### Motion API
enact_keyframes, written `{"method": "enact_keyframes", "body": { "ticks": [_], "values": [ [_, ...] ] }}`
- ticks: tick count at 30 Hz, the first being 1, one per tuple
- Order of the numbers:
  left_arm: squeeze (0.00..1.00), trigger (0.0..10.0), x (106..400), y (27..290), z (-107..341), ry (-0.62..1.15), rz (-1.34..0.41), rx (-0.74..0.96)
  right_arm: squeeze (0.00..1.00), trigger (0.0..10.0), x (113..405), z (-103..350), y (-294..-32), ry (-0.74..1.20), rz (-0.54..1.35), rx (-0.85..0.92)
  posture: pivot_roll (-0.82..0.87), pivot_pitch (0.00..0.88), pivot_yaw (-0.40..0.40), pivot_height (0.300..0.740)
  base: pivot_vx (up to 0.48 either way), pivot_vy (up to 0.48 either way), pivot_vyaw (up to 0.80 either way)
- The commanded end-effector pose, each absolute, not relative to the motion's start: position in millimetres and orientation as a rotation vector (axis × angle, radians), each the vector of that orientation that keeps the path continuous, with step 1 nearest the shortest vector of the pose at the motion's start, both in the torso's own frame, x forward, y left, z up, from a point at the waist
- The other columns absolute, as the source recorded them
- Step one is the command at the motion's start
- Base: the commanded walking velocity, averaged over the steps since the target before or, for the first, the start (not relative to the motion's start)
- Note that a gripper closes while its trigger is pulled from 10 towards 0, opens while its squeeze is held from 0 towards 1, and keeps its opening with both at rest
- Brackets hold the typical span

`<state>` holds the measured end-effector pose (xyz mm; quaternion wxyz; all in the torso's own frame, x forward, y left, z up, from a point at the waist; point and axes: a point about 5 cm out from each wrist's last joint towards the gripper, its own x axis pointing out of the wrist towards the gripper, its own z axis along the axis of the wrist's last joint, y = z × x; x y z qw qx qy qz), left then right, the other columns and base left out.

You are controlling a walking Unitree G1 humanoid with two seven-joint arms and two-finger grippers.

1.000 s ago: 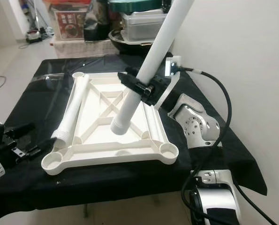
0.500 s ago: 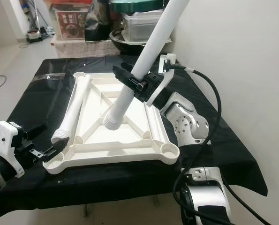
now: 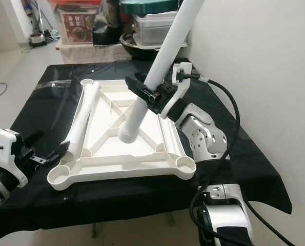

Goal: Building children table

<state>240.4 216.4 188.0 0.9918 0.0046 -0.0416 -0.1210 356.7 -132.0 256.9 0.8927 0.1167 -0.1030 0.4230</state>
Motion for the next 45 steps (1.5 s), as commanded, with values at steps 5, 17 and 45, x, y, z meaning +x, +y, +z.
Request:
{"method": "enact_keyframes", "body": {
  "ticks": [5,17,45],
  "values": [
    [0.0,10.0,244.7,205.6,188.5,-0.128,-0.228,-0.016,0.0,10.0,360.6,256.7,-132.6,-0.21,0.802,0.229,0.04,0.0,-0.031,0.74,0.0,-0.45,0.0],
    [0.0,10.0,245.6,195.8,179.9,-0.112,-0.216,-0.067,0.0,10.0,347.8,248.2,-129.2,-0.168,0.887,0.172,0.02,0.0,-0.03,0.74,0.0,-0.15,-0.17],
    [0.0,10.0,243.0,206.0,163.8,-0.064,-0.172,-0.086,0.0,10.0,340.5,220.7,-142.7,-0.103,0.845,-0.186,0.02,0.0,-0.022,0.74,0.0,0.0,-0.03]
  ]
}}
